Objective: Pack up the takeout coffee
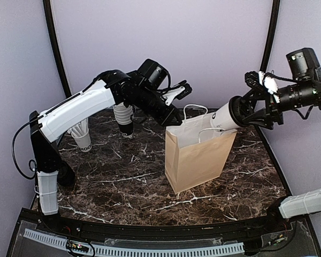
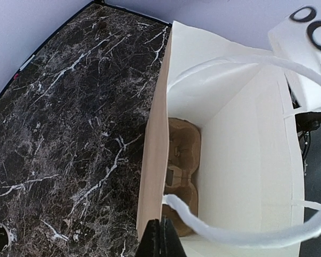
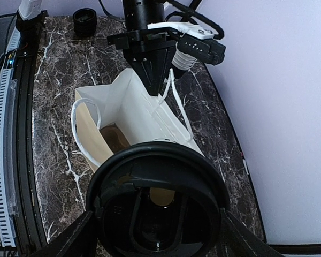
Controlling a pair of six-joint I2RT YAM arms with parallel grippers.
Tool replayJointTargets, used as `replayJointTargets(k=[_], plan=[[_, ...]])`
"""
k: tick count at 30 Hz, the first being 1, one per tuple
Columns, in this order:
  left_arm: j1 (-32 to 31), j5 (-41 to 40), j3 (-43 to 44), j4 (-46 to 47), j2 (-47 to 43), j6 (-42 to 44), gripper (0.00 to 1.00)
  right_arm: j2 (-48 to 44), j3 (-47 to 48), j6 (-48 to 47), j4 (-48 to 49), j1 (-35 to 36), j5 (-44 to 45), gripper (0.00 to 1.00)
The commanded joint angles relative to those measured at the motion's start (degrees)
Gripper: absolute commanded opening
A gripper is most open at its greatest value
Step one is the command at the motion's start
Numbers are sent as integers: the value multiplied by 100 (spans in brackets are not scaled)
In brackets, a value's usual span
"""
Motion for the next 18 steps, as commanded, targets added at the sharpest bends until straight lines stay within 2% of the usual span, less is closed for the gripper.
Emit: replayJointTargets(k=[1,9,12,18], plan=[[-15,106,338,-184,-74,190,0,365,80,-111,22,194,-251,74],[-150,114,382,-439,-214,505,0,661,-28,-118,182,739,-52,74],[-229,-218,386,-544,-263,677,0,764,-5,-152,194,911,73,74],[-364,-406,378,-581,-308,721,0,843,-353,-247,351,1460,698,74]])
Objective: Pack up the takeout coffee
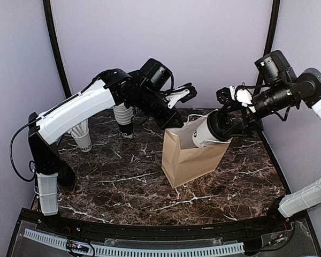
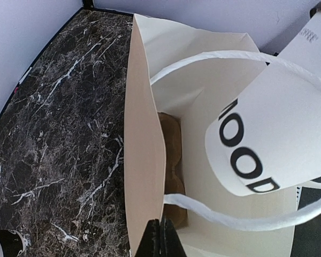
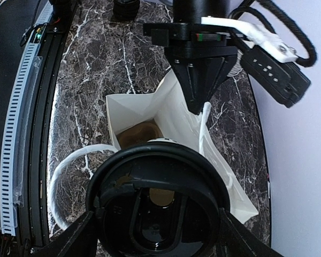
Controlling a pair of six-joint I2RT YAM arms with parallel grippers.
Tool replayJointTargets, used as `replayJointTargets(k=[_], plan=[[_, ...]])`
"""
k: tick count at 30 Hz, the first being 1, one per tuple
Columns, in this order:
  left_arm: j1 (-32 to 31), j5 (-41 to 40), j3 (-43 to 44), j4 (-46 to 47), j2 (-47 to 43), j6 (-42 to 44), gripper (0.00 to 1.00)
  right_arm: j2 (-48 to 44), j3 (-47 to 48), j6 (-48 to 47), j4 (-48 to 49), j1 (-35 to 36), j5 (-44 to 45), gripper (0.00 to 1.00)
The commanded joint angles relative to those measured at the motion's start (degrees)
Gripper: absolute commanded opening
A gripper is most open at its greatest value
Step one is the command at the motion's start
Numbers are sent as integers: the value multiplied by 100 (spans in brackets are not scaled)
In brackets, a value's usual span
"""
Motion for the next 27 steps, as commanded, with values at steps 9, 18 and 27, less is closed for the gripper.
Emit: replayJointTargets(k=[9,18,27], plan=[[-358,-540,244,-88,-360,294,37,55,-374,-137,-51,1034,1039,73],[-371,-214,-195,828,-1075,242,61,-637,-1337,71,149,1551,1897,73],[-259,-415,-907,1488,-1135,254,65,-1278,-2440,-312,1130,1563,2917,73]])
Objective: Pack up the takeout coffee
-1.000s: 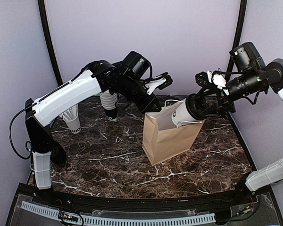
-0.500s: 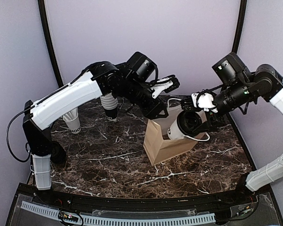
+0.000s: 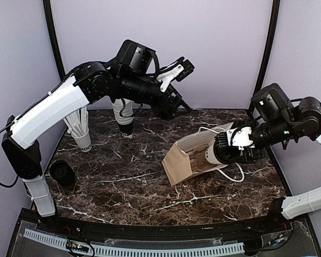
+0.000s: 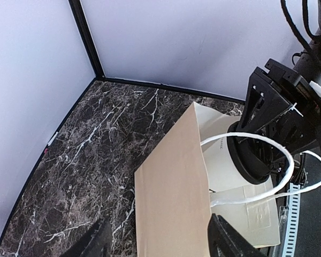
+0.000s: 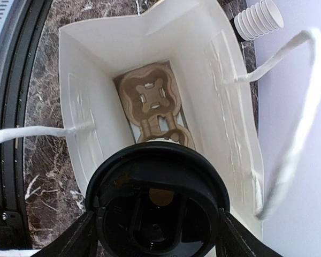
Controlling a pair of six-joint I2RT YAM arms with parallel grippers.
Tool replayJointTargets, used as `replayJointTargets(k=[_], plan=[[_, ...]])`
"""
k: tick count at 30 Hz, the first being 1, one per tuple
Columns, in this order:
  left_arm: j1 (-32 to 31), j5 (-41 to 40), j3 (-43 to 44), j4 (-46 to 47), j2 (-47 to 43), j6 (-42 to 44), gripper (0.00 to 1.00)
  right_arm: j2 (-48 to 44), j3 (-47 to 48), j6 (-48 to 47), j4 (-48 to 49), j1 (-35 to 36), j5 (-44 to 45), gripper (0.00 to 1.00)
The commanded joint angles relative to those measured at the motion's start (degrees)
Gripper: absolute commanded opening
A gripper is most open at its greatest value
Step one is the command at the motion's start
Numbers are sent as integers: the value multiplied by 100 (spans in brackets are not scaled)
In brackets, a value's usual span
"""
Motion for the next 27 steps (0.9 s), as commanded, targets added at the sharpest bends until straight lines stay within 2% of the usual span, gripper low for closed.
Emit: replayJointTargets(k=[1,5,10,14,19,27], plan=[[136,-68,-532,501,-47,-83,66,-283,-512,-236,683,54,578,73],[677,415,-1016,1009,54,-654,66,-444,-790,-419,901,54,585,73],[1370,1176,-1043,1519,634,-1255,67,-648,-1026,-648,1153,53,571,73],[1569,1489,-581,1631,1565,-1382,67,-829,-1257,-962,1631,58,662,74],[1826,1965,-106,2051,2675,-1718,67,-821,-1469,-1275,1757,62,684,74],[1817,2865,275,2689,3601,-2253,66,-671,-1775,-1448,2164,100,756,74]])
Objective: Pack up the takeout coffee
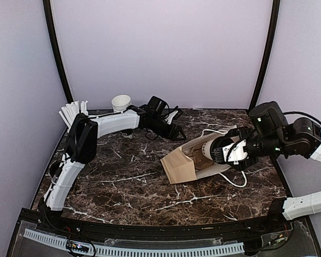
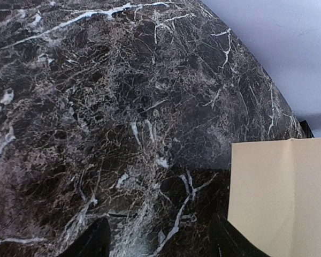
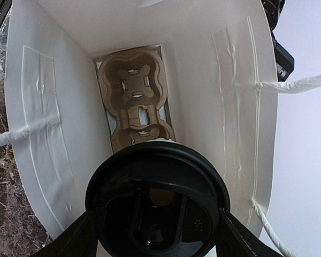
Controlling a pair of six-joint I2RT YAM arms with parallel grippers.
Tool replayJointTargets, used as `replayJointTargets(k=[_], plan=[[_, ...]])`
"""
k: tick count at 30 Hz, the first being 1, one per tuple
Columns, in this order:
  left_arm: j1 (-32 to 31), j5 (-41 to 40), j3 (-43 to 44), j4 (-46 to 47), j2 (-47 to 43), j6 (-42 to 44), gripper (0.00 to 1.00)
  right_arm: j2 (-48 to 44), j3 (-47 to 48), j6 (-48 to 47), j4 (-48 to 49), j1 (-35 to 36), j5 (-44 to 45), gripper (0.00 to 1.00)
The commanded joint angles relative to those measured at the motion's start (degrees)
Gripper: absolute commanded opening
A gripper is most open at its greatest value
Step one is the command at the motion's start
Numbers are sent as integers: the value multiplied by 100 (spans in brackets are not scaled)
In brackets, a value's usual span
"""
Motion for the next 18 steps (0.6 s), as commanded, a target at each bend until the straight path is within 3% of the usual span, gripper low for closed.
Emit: replayJointTargets(k=[1,18], plan=[[-35,657,308,562,-67,-337,66,112,-47,-104,483,80,45,74],[-437,880,-172,896,158,-324,66,186,-697,-340,713,135,204,73]])
